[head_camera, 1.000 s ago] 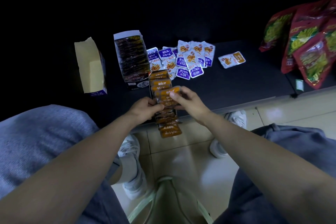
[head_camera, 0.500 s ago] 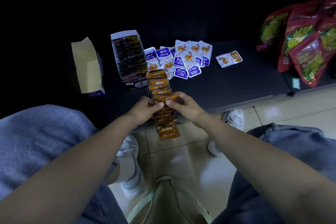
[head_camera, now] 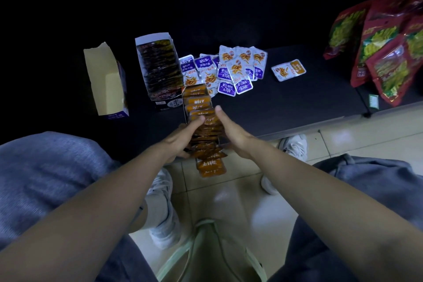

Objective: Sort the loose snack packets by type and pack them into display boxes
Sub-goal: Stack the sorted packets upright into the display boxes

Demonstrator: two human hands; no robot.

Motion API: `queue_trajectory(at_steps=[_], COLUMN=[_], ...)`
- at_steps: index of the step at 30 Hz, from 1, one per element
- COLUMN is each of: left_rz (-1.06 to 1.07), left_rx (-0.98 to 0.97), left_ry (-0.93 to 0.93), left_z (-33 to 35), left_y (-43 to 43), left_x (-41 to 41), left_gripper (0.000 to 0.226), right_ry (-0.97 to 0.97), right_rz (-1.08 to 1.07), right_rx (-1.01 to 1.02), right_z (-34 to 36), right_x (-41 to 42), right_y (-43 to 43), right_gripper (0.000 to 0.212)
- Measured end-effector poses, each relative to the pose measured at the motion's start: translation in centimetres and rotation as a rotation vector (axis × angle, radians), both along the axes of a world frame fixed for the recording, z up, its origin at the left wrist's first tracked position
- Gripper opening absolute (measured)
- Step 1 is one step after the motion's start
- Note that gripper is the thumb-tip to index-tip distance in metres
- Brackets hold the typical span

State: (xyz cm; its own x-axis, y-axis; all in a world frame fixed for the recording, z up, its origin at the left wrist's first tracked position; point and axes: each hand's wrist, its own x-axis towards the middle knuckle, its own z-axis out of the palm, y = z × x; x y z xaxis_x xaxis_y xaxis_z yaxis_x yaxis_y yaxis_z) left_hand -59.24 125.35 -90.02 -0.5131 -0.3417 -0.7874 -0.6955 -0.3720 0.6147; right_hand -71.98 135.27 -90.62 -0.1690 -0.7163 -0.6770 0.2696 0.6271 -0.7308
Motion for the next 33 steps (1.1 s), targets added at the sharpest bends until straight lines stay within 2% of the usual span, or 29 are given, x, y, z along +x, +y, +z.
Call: queue_trajectory(at_steps=[4, 6, 10, 15, 18, 20, 25, 30, 33], left_rz=[0.023, 0.016, 0.018, 0.080, 0.073, 0.082, 0.085, 0.106, 0.077], left_rx=[0.032, 0.009, -0.037, -0.077, -0.124, -0.100, -0.019, -0.077, -0.056], left_ry=[0.013, 0.018, -0.013, -0.031, -0.050, -0.038, -0.037, -0.094, -0.107], left_z=[-0.4, -0.7, -1.5, -2.0, -2.0, -1.7, -0.4, -1.1, -1.2], left_y=[-0.2, -0.3, -0.4, -0.4, -0.4, -0.4, 0.0, -0.2, -0.4], left_x=[0.0, 0.1, 0.3, 0.1, 0.1, 0.2, 0.1, -0.4, -0.4], left_gripper=[0.071, 0.064, 0.070, 0.041, 0.034, 0.038, 0.075, 0.060, 0.064], right_ry=[-0.075, -0.068, -0.027, 0.091, 0.150, 0.125, 0.026, 0.052, 0.077], right_rz=[-0.030, -0.019, -0.042, -0.050, -0.042, -0.040, -0.080, -0.099, -0.109], right_rx=[0.048, 0.047, 0.029, 0.037, 0.045, 0.052, 0.101, 0.130, 0.102], right_z=[-0.6, -1.0, -1.7, -2.6, -3.0, -2.4, -1.4, -1.4, -1.8], right_x=[0.2, 0.2, -0.1, 0.4, 0.6, 0.4, -0.4, -0.1, 0.0], right_y=[-0.2, -0.2, 0.1, -0.3, -0.4, -0.3, -0.5, -0.9, -0.3], right_gripper=[0.065, 0.063, 0.063, 0.062, 0.062, 0.065, 0.072, 0.055, 0.060])
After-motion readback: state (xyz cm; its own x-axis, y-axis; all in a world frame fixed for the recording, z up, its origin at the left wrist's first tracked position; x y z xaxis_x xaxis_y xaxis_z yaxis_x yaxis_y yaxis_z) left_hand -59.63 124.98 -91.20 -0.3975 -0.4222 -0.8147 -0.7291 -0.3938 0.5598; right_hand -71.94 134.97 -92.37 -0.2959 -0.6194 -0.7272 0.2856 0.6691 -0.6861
